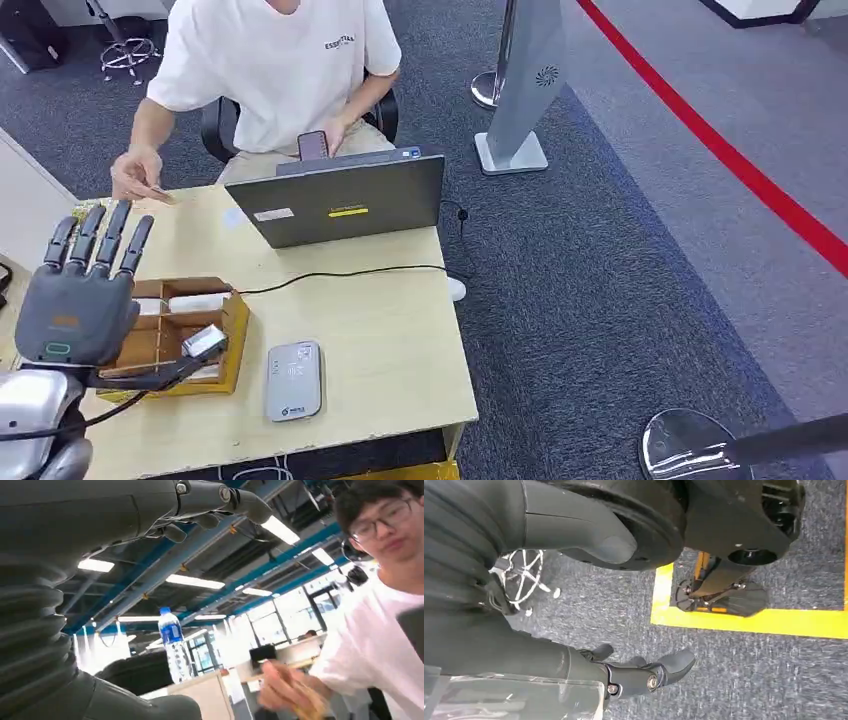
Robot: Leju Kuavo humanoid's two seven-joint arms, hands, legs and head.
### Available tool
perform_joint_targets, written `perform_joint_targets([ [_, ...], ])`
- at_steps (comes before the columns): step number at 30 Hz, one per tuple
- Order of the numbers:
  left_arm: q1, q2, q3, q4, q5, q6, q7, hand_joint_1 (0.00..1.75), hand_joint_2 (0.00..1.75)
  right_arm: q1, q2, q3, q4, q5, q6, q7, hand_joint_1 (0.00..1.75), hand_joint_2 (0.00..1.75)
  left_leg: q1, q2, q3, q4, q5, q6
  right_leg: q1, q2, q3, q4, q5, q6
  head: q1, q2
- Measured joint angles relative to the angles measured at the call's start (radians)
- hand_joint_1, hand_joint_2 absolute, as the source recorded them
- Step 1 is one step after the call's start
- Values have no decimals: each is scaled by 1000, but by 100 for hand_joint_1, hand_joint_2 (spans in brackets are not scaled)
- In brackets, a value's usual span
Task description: Pass the card to the sensor for recognition and then transmit it.
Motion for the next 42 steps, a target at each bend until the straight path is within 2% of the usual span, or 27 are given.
perform_joint_targets([
  [7,78,31,-15,-26,13,-27,22,0,175,4,0,-7,0,0,0,9,0,175,0,0,0,0,0,0,0,0,1,0,0,0,1,0],
  [17,205,66,-15,-45,5,-5,63,0,175,11,0,-17,-3,3,-14,13,0,175,0,-1,0,0,0,0,0,-1,1,0,0,1,0,0],
  [33,274,68,-16,-86,-59,36,61,0,175,11,-2,-17,-6,21,-8,12,0,175,0,-1,0,0,0,0,0,-1,1,0,0,1,1,0],
  [42,298,71,-30,-97,-90,38,65,0,175,11,-2,-17,-8,28,2,11,0,175,0,-1,0,0,0,0,0,-1,1,0,0,1,0,0],
])
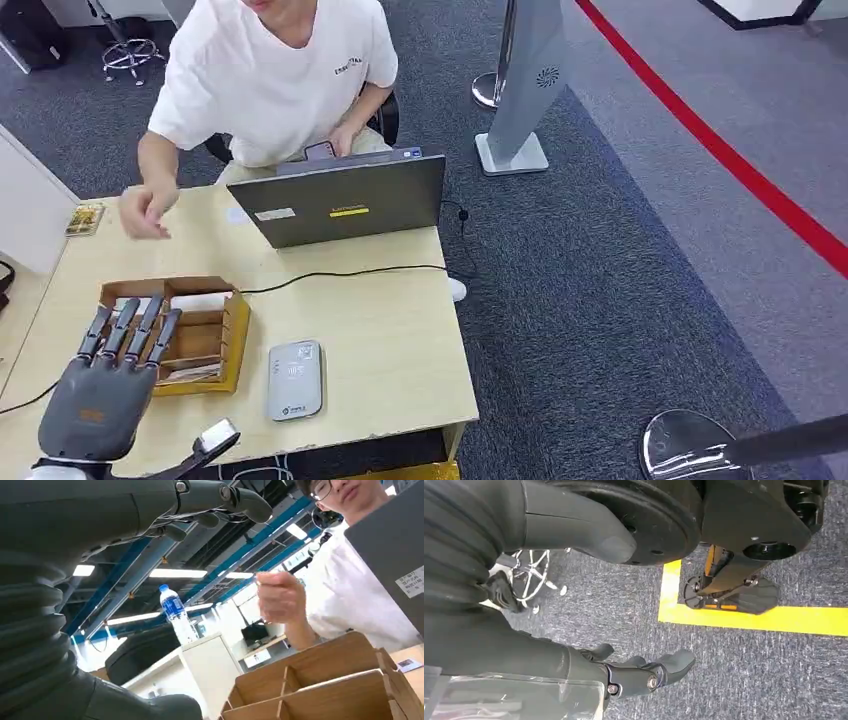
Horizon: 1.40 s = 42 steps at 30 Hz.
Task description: Pass the card to the sensor for recognition and then transmit it.
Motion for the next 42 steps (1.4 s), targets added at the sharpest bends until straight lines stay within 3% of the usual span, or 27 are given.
perform_joint_targets([
  [24,34,-66,-15,87,39,-80,62,0,175,-1,0,1,-3,33,5,10,0,175,0,0,0,0,0,0,0,0,0,0,0,0,0,0],
  [42,17,-147,0,201,-24,-48,136,0,175,-1,0,17,-6,64,5,22,0,175,0,0,0,0,0,0,0,0,0,0,0,0,0,0],
])
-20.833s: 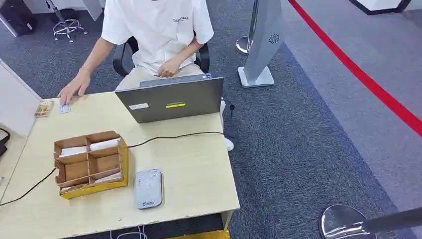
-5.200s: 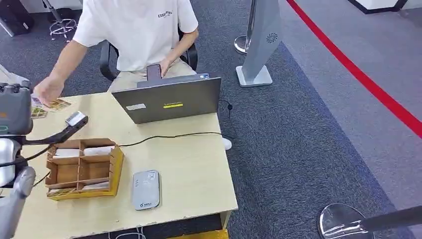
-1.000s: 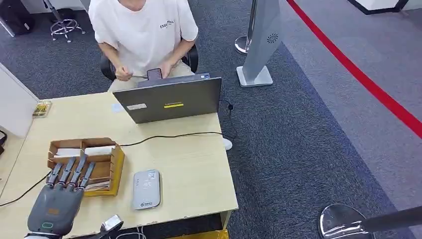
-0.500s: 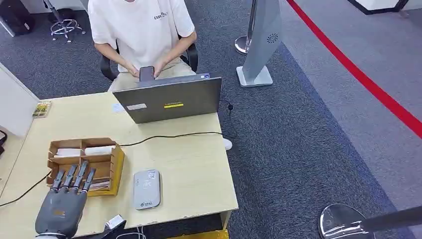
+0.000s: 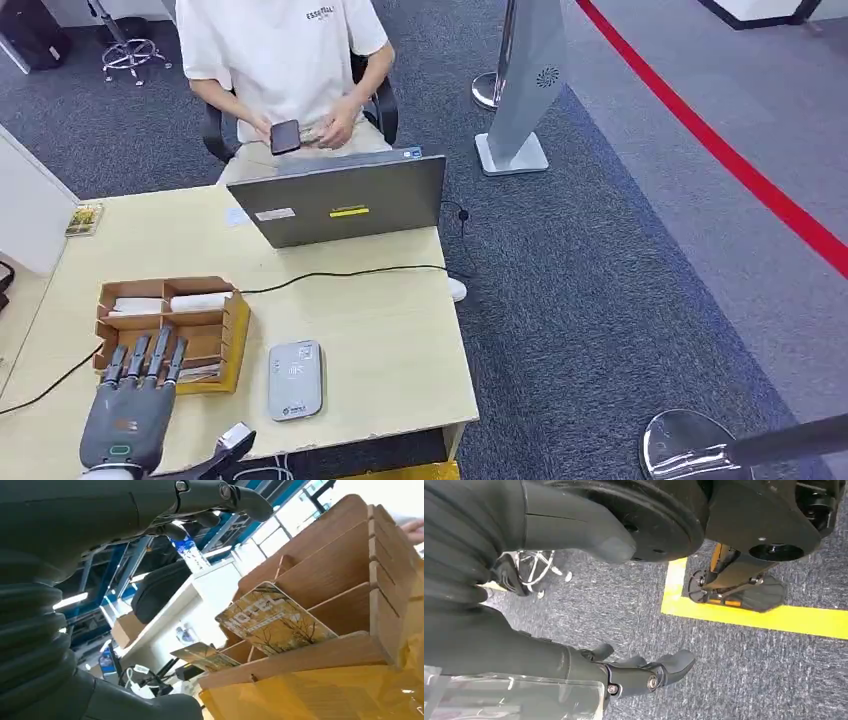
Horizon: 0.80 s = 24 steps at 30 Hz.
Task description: Pass the card to the sensor for recognition and then transmit it.
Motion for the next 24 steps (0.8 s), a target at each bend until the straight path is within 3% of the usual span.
perform_joint_targets([
  [11,-37,-16,3,65,-1,32,56,0,175,-1,0,8,0,16,-2,1,0,175,0,0,0,0,0,0,0,0,0,0,0,0,0,0],
  [24,-102,-32,2,127,-1,49,79,0,175,-3,0,18,0,19,0,4,0,175,0,0,0,0,0,0,0,0,0,0,0,0,0,0],
])
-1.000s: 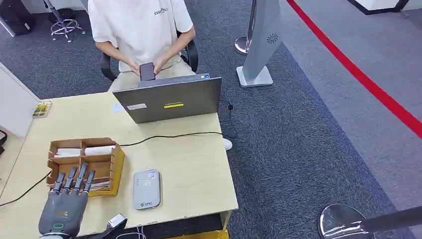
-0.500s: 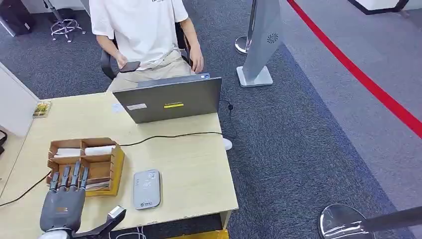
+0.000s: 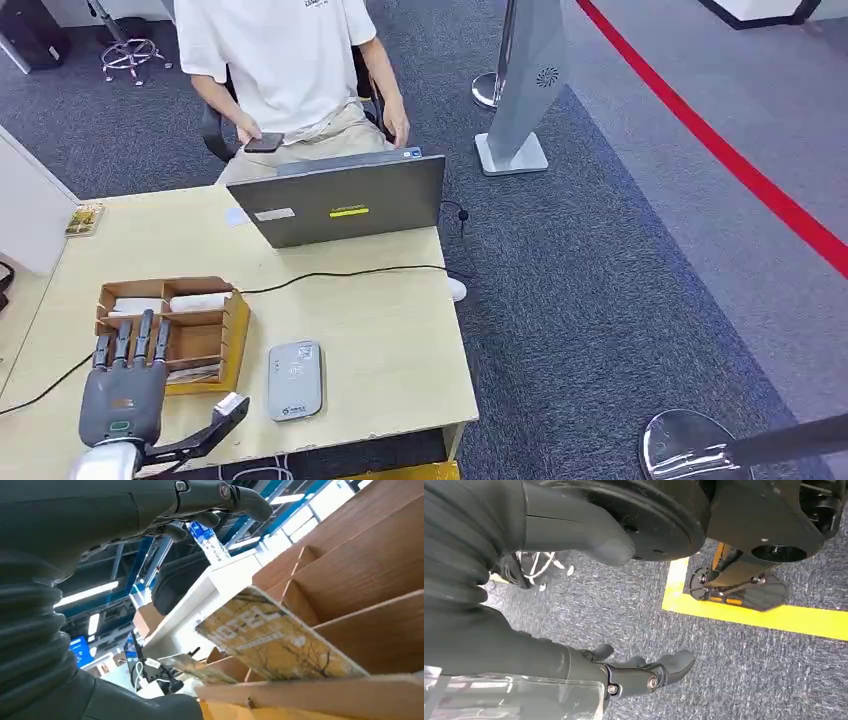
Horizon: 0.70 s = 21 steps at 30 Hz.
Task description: Pass the card to the sensor for recognition and then transmit it.
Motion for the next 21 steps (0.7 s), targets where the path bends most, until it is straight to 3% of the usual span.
perform_joint_targets([
  [21,-33,-37,-1,33,0,-3,-23,0,175,0,0,5,0,10,-3,0,0,175,0,0,0,0,0,0,0,0,0,0,0,0,0,0],
])
